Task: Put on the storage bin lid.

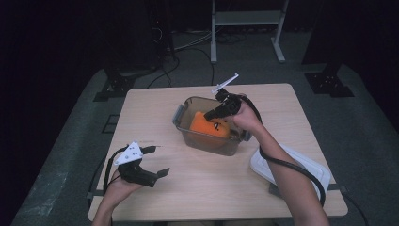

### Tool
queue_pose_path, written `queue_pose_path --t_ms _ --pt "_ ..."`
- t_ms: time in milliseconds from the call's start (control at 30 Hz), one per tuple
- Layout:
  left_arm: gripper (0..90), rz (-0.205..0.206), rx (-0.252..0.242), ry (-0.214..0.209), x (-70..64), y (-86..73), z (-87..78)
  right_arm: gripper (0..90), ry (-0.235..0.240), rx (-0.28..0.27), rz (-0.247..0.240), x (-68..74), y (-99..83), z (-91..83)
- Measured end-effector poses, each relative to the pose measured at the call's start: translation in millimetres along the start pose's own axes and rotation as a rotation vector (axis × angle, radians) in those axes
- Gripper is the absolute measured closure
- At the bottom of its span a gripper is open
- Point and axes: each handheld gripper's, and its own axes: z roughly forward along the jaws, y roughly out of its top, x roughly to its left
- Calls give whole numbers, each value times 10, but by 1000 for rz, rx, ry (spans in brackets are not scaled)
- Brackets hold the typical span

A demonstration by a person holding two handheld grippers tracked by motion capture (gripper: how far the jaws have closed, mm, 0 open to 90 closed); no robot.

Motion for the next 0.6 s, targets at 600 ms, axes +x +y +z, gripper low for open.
queue_pose_path --t_ms 600 --pt "25 1 1 -1 -10 0 19 750 16 -62 -2 48 -43 -271"
